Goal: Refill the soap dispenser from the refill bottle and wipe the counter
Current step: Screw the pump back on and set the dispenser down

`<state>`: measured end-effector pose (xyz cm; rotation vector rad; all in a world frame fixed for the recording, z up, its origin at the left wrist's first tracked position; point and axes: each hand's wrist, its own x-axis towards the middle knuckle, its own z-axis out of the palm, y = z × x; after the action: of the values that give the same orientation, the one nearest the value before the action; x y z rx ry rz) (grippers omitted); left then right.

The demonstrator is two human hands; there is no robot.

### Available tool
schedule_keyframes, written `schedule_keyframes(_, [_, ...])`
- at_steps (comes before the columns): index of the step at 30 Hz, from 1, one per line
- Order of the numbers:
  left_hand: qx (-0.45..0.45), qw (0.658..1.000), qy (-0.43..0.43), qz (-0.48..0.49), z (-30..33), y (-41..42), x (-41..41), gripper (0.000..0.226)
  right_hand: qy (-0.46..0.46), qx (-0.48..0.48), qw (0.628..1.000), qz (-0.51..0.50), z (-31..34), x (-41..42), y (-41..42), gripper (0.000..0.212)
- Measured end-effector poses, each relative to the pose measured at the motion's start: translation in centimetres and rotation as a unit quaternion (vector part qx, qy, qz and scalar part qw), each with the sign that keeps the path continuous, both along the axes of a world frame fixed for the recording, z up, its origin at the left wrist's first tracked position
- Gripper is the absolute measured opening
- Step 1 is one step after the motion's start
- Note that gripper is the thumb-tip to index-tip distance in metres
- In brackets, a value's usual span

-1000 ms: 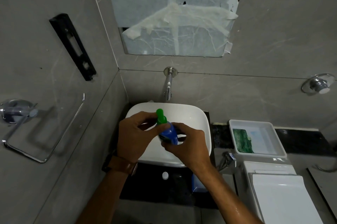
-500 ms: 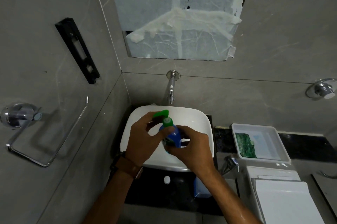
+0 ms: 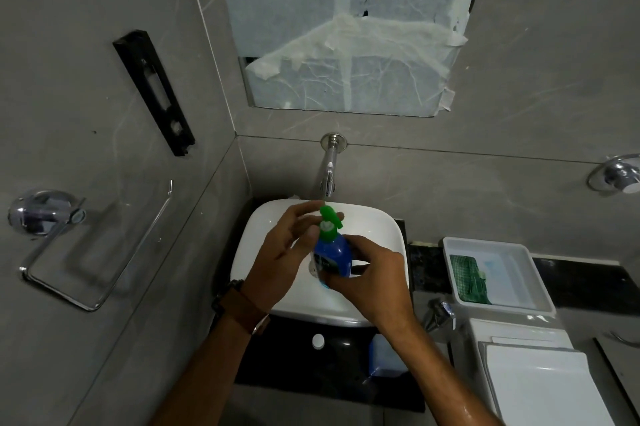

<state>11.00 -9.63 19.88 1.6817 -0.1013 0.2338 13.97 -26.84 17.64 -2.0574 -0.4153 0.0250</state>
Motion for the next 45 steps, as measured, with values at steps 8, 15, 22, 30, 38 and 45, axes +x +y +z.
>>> schedule_keyframes(8, [0.063, 0.995, -0.032, 0.071, -0.2, -0.1, 0.0, 0.032, -0.002, -0.002, 1.000, -0.002, 0.2, -0.2, 0.5, 0.060])
schedule_keyframes(15, [0.077, 0.992, -0.054, 0.078, -0.3, 0.3, -0.7, 0.036, 0.004, -0.005, 1.000, -0.001, 0.4, -0.2, 0.8, 0.060])
schedule_keyframes(22, [0.038, 0.997, -0.022, 0.068, -0.5, 0.7, -1.0, 0.035, -0.003, -0.011, 1.000, -0.004, 0.2, -0.5, 1.4, 0.060])
schedule_keyframes(30, [0.087, 0.988, -0.033, 0.120, -0.3, 0.5, -1.0, 0.030, -0.008, -0.024, 1.000, 0.005, 0.1, -0.8, 1.9, 0.060])
schedule_keyframes(38, [0.044, 0.996, -0.026, 0.070, -0.3, 1.0, -1.1, 0.030, 0.002, -0.024, 1.000, 0.000, 0.5, -0.6, 1.8, 0.059])
schedule_keyframes(45, [-0.008, 0.984, -0.063, 0.164, 0.3, 0.8, -0.9, 0.028, -0.005, -0.037, 0.999, 0.006, 0.5, -0.8, 2.2, 0.059])
